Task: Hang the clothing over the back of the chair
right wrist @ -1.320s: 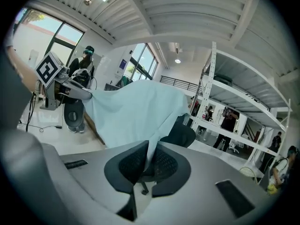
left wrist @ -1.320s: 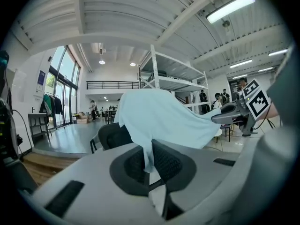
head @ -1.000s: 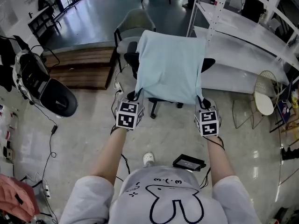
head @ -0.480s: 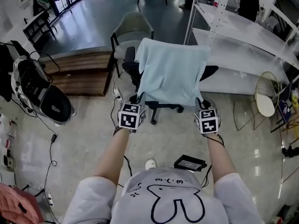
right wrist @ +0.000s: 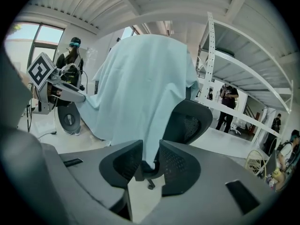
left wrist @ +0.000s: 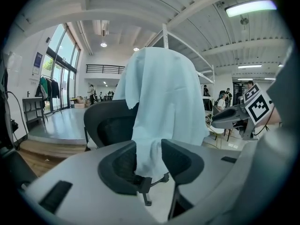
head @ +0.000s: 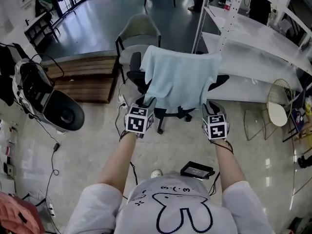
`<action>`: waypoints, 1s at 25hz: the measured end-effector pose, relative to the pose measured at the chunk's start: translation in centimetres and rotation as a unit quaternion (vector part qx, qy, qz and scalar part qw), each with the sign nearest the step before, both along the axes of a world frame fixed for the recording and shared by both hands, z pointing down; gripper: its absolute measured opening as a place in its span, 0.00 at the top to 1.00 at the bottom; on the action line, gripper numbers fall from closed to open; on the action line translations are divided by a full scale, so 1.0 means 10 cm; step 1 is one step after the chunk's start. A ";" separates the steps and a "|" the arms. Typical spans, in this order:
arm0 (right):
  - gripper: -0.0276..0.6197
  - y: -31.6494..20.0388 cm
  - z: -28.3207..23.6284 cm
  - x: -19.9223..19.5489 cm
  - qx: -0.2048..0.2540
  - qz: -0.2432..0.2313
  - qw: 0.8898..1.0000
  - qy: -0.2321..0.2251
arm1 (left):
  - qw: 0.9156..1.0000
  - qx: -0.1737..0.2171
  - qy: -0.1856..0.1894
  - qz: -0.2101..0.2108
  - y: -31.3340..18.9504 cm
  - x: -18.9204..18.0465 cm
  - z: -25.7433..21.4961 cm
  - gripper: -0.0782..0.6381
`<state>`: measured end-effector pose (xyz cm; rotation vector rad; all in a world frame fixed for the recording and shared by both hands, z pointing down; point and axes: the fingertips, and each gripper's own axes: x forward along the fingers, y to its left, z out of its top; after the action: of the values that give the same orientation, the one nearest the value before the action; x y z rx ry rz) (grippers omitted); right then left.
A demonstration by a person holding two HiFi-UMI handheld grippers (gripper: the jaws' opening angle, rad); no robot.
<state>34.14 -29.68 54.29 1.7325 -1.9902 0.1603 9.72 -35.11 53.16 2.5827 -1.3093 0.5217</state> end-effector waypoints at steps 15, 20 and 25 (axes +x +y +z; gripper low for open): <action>0.58 -0.01 -0.34 -0.19 0.036 -0.043 0.998 -0.037 | 0.998 0.011 0.033 -0.046 0.12 -0.14 -0.18 0.37; 0.58 0.08 -0.56 -0.30 0.063 -0.056 0.995 -0.047 | 0.996 0.040 0.056 -0.063 0.24 -0.14 -0.40 0.37; 0.63 0.21 -0.74 -0.50 0.096 -0.076 0.991 -0.059 | 0.993 0.080 0.062 -0.059 0.40 -0.07 -0.64 0.38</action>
<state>29.13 -27.58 46.90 1.7117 -2.2803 0.0190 9.03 -31.12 46.79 2.5935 -1.5033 0.2411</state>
